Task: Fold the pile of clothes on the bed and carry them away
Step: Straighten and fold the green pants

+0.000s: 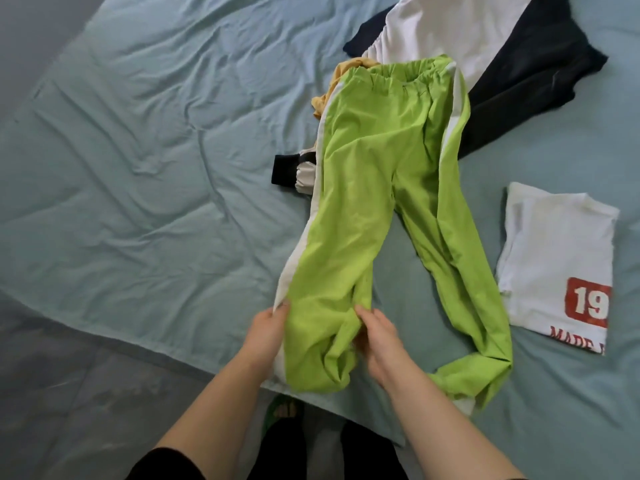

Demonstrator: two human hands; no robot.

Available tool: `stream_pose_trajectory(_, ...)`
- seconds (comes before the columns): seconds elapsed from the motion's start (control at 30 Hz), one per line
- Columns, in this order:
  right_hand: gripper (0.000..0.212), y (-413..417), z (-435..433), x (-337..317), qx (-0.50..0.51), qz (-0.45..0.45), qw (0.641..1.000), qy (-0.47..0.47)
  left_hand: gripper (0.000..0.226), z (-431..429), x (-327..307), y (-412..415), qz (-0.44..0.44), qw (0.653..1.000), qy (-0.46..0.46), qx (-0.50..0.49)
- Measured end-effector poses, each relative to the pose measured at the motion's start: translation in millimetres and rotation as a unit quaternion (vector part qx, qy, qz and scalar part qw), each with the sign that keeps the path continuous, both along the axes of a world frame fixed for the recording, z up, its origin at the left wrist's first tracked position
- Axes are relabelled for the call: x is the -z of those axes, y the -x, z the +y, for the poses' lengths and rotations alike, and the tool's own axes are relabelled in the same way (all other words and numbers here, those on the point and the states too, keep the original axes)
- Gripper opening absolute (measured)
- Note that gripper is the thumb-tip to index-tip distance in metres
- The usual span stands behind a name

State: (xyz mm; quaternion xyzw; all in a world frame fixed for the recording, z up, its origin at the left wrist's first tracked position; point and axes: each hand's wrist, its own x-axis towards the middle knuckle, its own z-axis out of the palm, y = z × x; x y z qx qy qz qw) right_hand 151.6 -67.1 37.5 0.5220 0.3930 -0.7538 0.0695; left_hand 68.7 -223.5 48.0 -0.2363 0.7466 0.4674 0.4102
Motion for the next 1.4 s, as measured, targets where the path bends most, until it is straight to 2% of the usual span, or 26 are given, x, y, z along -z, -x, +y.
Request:
stream_pose_trajectory(0.07, 0.015, -14, -5, -8, -0.110, -0.053, 0.984, -0.126, 0.037, -12, -6, 0, 0.008, 0.999, -0.045, -0.027)
stream_pose_trajectory(0.1, 0.021, -19, -10, -15, -0.142, -0.067, 0.977, -0.142, 0.037, -16, -9, -1, -0.005, 0.997, -0.063, -0.038)
stream_pose_trajectory(0.23, 0.035, -38, -37, -47, -0.260, -0.070, 0.960, -0.072, 0.032, -29, -28, -8, -0.108, 0.976, -0.163, -0.096)
stream_pose_trajectory(0.3, 0.027, -49, -48, -54, -0.344, -0.086, 0.930, -0.096, 0.030, -42, -40, -19, -0.139, 0.978, -0.154, -0.026)
stream_pose_trajectory(0.33, 0.015, -55, -52, -56, -0.351, -0.103, 0.922, -0.124, 0.031, -49, -43, -25, -0.141, 0.980, -0.134, 0.026)
stream_pose_trajectory(0.37, 0.006, -59, -54, -61, -0.335, -0.118, 0.923, -0.147, 0.032, -56, -44, -32, -0.136, 0.981, -0.120, 0.064)
stream_pose_trajectory(0.47, 0.019, -73, -57, -53, -0.188, -0.132, 0.964, -0.136, 0.025, -70, -42, -43, -0.093, 0.985, -0.139, 0.042)
stream_pose_trajectory(0.53, 0.020, -85, -63, -40, -0.133, -0.148, 0.972, -0.127, 0.020, -76, -34, -47, -0.029, 0.991, -0.118, 0.050)
stream_pose_trajectory(0.6, 0.021, -98, -71, -21, -0.132, -0.165, 0.970, -0.123, 0.011, -84, -17, -53, 0.024, 0.996, -0.066, 0.059)
stream_pose_trajectory(0.73, 0.017, -119, -87, 18, -0.102, -0.179, 0.974, -0.093, 0.017, -98, 15, -61, 0.064, 0.997, 0.011, 0.033)
stream_pose_trajectory(0.8, 0.015, -127, -92, 35, -0.124, -0.153, 0.976, -0.092, 0.017, -102, 25, -60, 0.069, 0.997, 0.014, 0.020)
stream_pose_trajectory(0.9, 0.017, -136, -101, 44, -0.173, -0.099, 0.977, -0.074, 0.015, -110, 38, -58, 0.020, 0.999, -0.035, -0.003)
stream_pose_trajectory(0.97, 0.007, -142, -109, 50, -0.191, -0.108, 0.973, -0.073, 0.016, -121, 46, -60, -0.007, 0.998, -0.030, 0.052)
stream_pose_trajectory(1.1, 0.016, -146, -121, 47, -0.169, -0.169, 0.969, -0.056, 0.007, -133, 50, -65, 0.054, 0.982, 0.080, 0.160)
stream_pose_trajectory(1.17, 0.009, -146, -117, 37, -0.201, -0.174, 0.962, -0.062, 0.015, -129, 42, -63, 0.061, 0.976, 0.102, 0.184)
stream_pose_trajectory(1.23, 0.016, -145, -109, 22, -0.210, -0.172, 0.961, -0.061, 0.030, -121, 32, -65, 0.050, 0.978, 0.080, 0.187)
stream_pose_trajectory(1.3, 0.019, -147, -94, 6, -0.197, -0.177, 0.962, -0.063, 0.040, -110, 19, -68, 0.060, 0.977, 0.077, 0.189)
stream_pose_trajectory(1.4, 0.019, -155, -65, -13, -0.158, -0.190, 0.965, -0.085, 0.045, -89, 3, -73, 0.103, 0.966, 0.088, 0.221)
